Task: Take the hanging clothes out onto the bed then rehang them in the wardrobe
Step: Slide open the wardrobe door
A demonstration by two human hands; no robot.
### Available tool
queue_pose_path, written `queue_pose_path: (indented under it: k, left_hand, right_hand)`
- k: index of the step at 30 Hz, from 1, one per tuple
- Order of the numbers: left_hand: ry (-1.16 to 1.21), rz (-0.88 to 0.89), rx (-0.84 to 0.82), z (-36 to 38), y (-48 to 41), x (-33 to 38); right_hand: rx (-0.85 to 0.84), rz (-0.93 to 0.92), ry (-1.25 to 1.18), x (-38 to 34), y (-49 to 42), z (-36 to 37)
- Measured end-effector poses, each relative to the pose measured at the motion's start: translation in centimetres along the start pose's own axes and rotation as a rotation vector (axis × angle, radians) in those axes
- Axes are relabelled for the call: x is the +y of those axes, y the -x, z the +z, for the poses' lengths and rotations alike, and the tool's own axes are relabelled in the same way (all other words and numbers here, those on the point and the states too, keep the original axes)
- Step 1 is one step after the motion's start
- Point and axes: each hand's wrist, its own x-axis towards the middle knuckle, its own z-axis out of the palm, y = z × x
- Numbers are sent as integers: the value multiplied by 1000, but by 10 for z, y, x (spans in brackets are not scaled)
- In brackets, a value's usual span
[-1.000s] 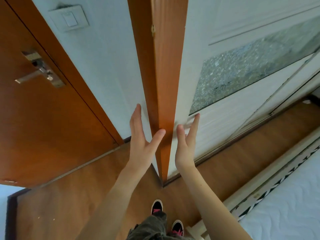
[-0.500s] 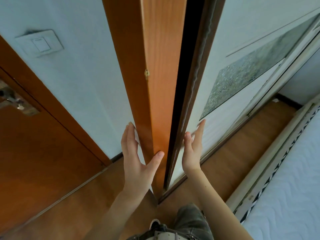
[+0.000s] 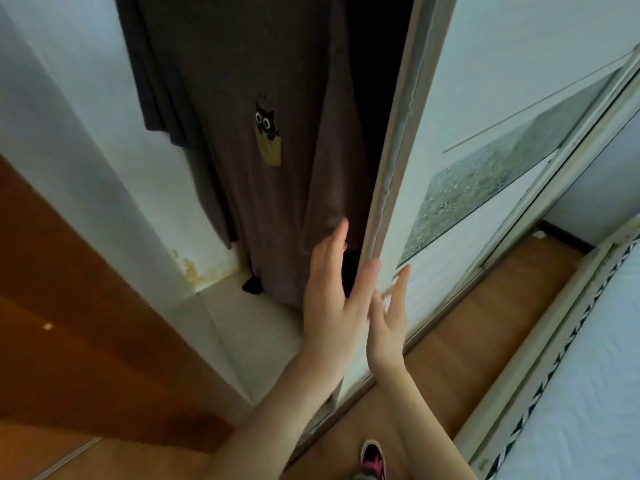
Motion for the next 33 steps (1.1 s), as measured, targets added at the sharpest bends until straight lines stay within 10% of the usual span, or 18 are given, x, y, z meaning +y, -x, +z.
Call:
queue_pose_path:
  k: [33]
  left_hand:
    - [44,-73,-44,317,-188,-6]
  right_hand:
    - [47,-39,36,32,-283,-190]
